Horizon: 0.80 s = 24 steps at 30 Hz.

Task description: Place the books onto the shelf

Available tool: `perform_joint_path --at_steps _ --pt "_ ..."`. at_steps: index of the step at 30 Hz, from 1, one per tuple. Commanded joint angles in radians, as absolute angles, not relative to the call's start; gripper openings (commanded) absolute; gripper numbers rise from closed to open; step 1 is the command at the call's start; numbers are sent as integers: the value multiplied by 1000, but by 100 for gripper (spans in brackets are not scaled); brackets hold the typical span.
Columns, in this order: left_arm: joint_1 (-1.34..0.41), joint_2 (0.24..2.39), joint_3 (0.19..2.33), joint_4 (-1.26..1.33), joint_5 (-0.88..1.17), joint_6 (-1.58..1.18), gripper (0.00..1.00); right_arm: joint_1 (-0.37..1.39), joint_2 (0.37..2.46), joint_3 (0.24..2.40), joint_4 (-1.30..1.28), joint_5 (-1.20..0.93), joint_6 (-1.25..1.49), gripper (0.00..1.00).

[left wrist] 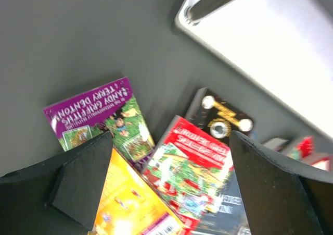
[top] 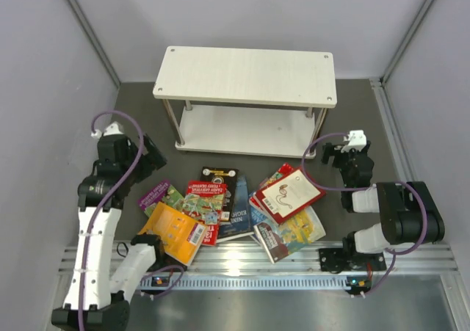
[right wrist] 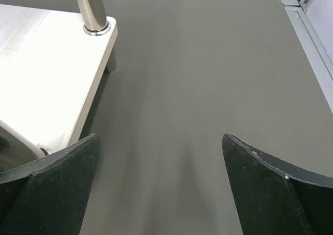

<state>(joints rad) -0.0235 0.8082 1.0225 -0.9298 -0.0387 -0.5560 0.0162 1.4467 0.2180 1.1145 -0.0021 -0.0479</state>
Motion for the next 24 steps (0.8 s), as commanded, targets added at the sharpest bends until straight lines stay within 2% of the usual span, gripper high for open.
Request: perform_joint_path --at_steps 1,4,5,6,8,9,11,12,13,16,18,20,21,22,23,24 --pt "-23 775 1176 -1046 -87 -692 99 9 1447 247 1172 -20 -38 100" --pt "-25 746 1160 -1100 -109 -724 98 9 1447 249 1172 -18 -38 100" --pt "-23 726 1145 -1142 -177 -786 98 8 1447 249 1172 -17 -38 100" --pt "-23 716 1129 -1252 -204 -980 98 9 1447 249 1172 -18 -38 100" --pt "-23 648 1037 -1142 -88 -927 95 9 1447 250 1169 -18 -37 100" --pt "-23 623 987 -1053 99 -852 95 11 1450 261 1155 71 -17 100" --pt "-23 580 986 -1078 92 -899 99 58 1442 249 1173 160 -6 100" --pt "-23 569 994 -1097 51 -916 99 83 1396 241 1164 362 -5 100" --pt "-23 560 1011 -1123 23 -916 99 95 1349 236 1135 405 -5 100" --pt "-23 561 1054 -1163 -52 -873 99 100 1064 299 729 439 -5 100" --pt "-23 581 1057 -1177 -40 -853 98 98 886 425 343 462 90 100" --pt "-25 586 1036 -1161 -5 -864 98 97 737 524 124 513 272 100" --pt "-23 581 1008 -1149 -5 -876 97 94 692 550 -154 570 384 100" --pt "-23 575 994 -1138 39 -890 96 87 649 570 -304 645 664 100" --pt "-23 569 979 -1103 54 -916 96 72 564 584 -416 652 705 100" --pt "-25 562 945 -1080 72 -926 95 55 517 575 -519 565 681 100"
